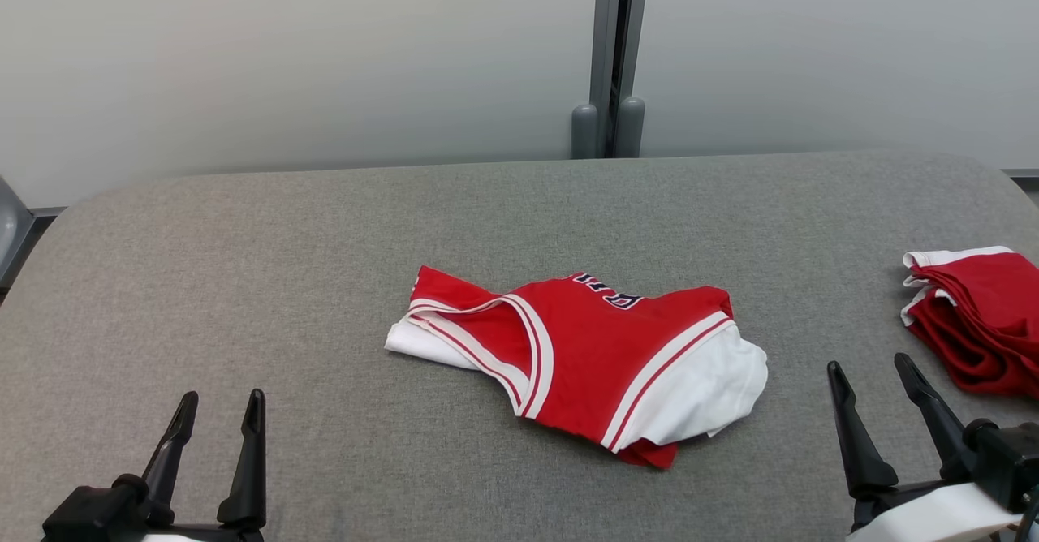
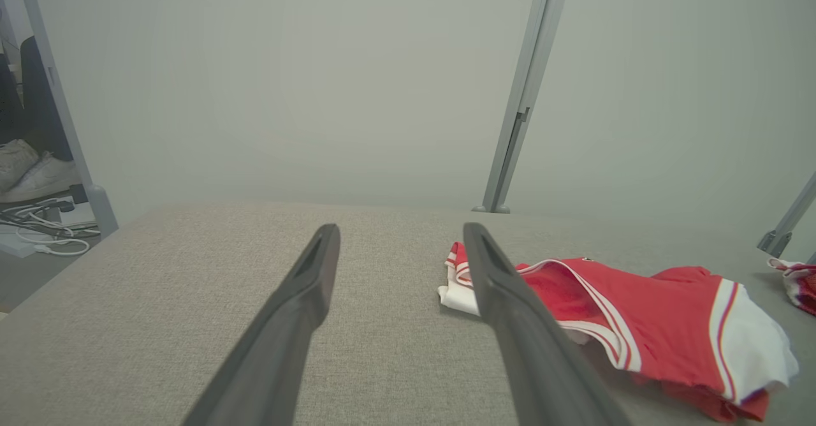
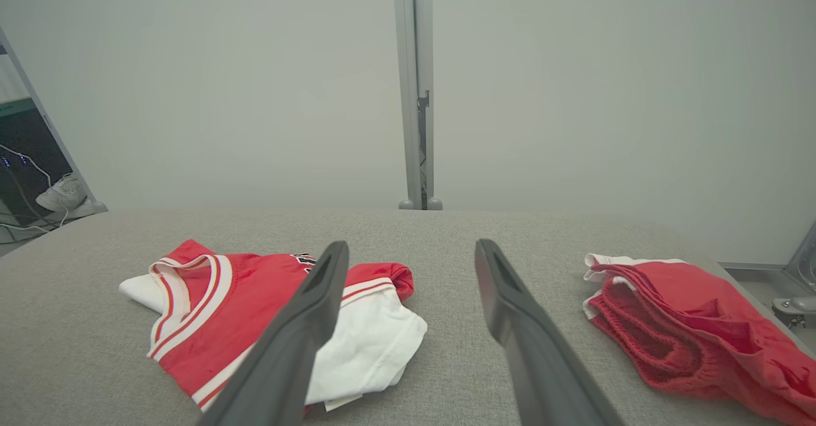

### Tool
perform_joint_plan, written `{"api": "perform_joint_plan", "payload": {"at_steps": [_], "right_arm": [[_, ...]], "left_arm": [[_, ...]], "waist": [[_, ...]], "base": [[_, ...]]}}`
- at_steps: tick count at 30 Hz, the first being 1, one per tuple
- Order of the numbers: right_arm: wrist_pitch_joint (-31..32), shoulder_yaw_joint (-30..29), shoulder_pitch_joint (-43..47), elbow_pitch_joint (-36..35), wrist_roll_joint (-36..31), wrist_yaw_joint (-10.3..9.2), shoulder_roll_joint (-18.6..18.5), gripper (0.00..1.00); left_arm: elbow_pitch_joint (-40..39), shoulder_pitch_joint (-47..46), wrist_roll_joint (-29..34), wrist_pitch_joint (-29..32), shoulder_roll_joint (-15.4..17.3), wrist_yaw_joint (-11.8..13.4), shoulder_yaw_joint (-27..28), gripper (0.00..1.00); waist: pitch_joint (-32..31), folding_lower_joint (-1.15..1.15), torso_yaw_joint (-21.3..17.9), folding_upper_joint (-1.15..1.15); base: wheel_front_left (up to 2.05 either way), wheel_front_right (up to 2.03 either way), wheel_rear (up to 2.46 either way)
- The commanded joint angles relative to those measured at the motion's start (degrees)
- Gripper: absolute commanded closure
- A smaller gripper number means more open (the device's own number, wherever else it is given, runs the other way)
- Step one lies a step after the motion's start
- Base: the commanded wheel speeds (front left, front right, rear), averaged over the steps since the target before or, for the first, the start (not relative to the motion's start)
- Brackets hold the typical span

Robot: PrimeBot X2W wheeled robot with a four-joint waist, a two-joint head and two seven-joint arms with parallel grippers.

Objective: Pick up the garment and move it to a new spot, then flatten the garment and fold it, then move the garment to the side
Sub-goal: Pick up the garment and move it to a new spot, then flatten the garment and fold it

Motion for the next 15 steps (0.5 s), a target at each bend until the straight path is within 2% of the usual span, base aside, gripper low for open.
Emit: {"api": "perform_joint_plan", "payload": {"at_steps": [1,15], "right_arm": [[0.09,-0.22,0.40,-0.42,-0.09,0.02,-0.31,0.00],[0.66,-0.23,-0.44,-0.23,-0.51,0.02,-0.31,0.00]], "left_arm": [[-0.14,0.26,0.32,0.05,0.51,0.44,-0.02,0.00],[-0.06,-1.24,0.58,0.46,0.68,1.01,-0.89,0.00]], "waist": [[0.08,0.00,0.02,0.00],[1.12,0.00,0.87,0.00]], "base": [[0.00,0.00,0.00],[0.00,0.00,0.00]]}}
